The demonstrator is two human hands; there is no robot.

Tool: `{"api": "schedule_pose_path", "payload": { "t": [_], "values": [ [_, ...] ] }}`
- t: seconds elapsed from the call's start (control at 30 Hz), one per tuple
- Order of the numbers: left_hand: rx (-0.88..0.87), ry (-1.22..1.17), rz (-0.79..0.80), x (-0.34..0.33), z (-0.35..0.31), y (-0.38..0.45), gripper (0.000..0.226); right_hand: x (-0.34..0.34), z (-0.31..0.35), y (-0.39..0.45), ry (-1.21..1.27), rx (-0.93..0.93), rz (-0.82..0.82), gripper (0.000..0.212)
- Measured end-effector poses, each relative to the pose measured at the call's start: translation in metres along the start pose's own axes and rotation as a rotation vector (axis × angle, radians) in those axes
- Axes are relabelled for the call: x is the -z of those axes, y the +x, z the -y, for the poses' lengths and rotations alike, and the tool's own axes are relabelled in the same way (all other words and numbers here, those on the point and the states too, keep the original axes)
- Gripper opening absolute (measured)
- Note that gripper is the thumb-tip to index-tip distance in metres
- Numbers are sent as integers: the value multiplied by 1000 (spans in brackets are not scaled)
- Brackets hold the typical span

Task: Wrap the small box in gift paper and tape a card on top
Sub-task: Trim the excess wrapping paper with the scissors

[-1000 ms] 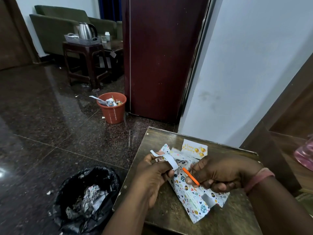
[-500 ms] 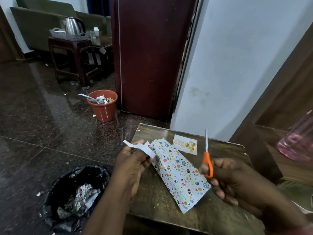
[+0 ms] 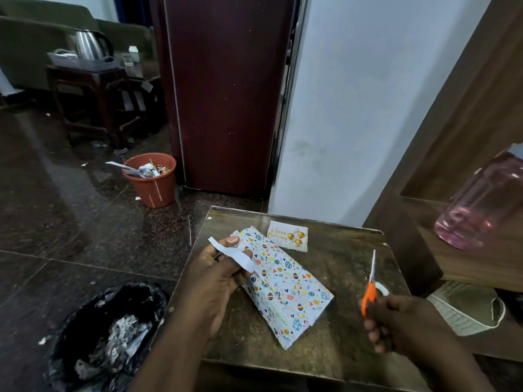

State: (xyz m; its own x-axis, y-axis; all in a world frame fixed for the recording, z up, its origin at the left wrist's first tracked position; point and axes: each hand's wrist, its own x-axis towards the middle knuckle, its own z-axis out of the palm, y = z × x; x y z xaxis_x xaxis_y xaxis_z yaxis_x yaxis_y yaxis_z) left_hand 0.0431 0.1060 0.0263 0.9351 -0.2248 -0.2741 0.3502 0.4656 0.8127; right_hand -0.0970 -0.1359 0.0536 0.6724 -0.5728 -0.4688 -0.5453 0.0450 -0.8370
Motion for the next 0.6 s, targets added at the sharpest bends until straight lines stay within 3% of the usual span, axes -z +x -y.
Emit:
{"api": "schedule_pose_path", "payload": {
  "t": [0.13,0.47,0.53,0.6],
  "values": [
    [-42,15,15,-8,1,-2,38,-2,-10,2,-125,-48,45,20],
    [-159,15,23,-10,0,-4,48,-13,-26,21,-315,-56,-156,30],
    [-176,62,34,-12,2,-6,45,-16,-20,17,-433,62,-229,25],
    [-198,124,45,-15,3,-10,46,-15,-8,6,-592,296,-344,28]
  ]
}}
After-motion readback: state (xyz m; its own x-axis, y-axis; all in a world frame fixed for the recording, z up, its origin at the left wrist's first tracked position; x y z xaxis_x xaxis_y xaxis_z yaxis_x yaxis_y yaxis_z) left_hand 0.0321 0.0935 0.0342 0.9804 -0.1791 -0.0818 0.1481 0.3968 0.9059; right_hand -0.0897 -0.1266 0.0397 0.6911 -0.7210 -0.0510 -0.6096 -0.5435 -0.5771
